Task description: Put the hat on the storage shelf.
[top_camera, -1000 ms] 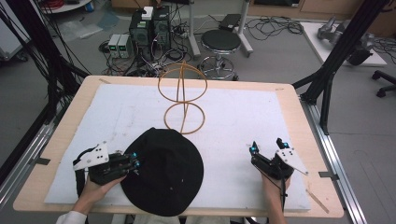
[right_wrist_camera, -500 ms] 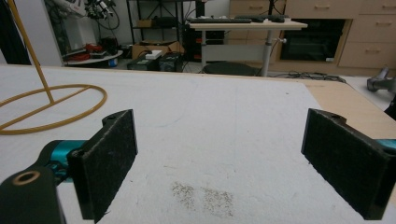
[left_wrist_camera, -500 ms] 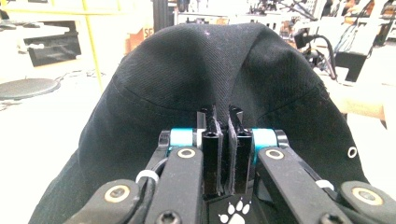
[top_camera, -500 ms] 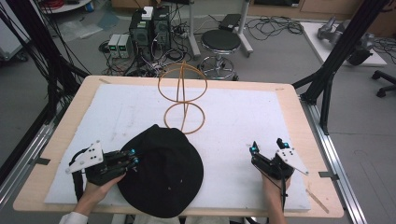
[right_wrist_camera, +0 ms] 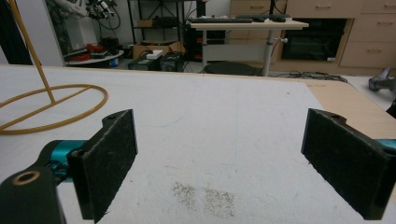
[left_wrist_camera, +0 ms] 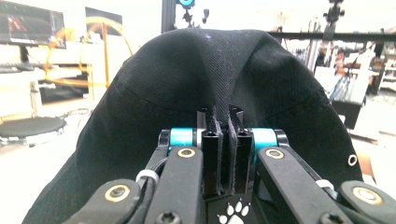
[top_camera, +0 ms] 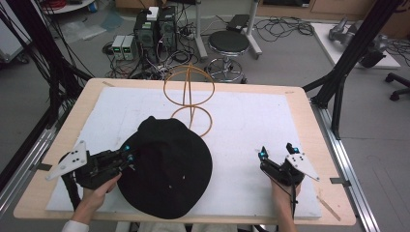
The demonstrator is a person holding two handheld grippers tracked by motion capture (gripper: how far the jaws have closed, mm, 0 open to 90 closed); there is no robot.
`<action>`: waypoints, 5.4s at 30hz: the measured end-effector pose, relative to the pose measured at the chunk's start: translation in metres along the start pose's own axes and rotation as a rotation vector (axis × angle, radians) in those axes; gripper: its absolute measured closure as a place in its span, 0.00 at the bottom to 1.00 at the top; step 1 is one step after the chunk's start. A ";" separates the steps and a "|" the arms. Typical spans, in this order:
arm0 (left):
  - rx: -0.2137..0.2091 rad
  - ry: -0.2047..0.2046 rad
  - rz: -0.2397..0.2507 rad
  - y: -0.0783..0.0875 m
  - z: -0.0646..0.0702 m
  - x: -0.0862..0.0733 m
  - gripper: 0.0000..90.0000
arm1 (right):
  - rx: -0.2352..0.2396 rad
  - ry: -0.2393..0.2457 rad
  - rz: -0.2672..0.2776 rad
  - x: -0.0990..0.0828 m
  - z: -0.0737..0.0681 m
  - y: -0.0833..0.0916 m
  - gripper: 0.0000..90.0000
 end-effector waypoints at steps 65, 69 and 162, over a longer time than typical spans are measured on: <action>0.111 -0.053 0.366 -0.090 -0.045 0.180 0.96 | 0.016 -0.011 0.006 0.000 -0.004 -0.004 0.11; 0.122 -0.050 0.370 -0.099 -0.047 0.185 0.96 | 0.016 -0.019 0.007 0.000 -0.004 -0.004 0.11; 0.177 0.099 0.113 -0.199 -0.075 0.083 0.46 | 0.030 -0.030 0.035 0.004 -0.005 -0.005 0.11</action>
Point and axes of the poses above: each handheld gripper's, and its own axes: y roughly backward along the jaws, x roughly out of its top, z roughly to its right, the point moved 10 cm from there along -y, roughly forward along the jaws, and after that the axes turned 15 degrees about x, right-handed, at the moved point
